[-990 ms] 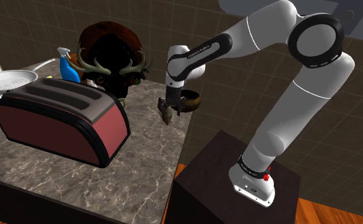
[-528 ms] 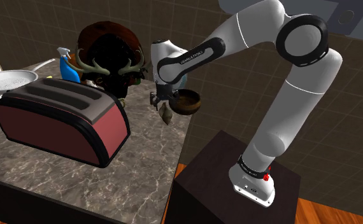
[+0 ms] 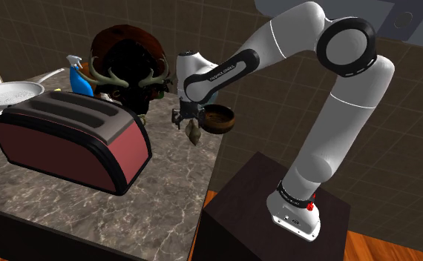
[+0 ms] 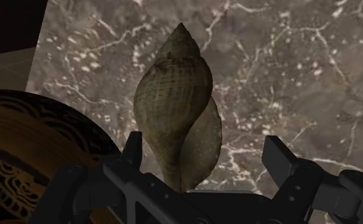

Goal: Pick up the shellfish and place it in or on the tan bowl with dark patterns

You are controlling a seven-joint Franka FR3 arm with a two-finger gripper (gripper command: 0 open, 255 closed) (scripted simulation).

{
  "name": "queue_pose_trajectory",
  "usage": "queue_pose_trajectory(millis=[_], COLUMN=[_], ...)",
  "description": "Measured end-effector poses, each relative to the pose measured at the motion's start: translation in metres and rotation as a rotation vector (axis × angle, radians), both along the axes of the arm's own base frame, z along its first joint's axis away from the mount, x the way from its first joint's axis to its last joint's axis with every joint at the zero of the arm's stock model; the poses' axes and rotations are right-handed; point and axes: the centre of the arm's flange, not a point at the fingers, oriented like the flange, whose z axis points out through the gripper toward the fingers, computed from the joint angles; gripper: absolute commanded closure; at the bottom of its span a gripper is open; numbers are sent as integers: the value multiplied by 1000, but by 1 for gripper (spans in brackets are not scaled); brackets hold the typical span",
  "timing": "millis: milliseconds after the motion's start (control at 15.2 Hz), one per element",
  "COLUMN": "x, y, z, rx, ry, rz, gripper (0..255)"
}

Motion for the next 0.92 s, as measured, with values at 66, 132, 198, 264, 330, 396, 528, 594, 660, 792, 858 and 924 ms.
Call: queue_pose_trajectory(millis=[66, 132, 198, 264, 330, 396, 528, 594, 660, 792, 858, 924], x=[3, 5, -2, -5, -5, -5, -5, -3, -1, 0, 0, -2], y=[3, 1, 0, 0, 0, 0, 1, 1, 0, 1, 1, -2], z=[0, 3, -2, -6, -4, -4, -4, -2, -1, -1, 0, -2], rx=[5, 5, -7, -16, -23, -26, -28, -28, -28, -28, -27, -27], ry=[-16, -16, 34, 64, 73, 77, 75, 72, 69, 64, 64, 75], rz=[0, 1, -5, -9, -10, -12, -13, -13, -13, -13, -13, -12], gripper=[0, 0, 0, 255, 255, 255, 255, 255, 255, 255, 255, 255])
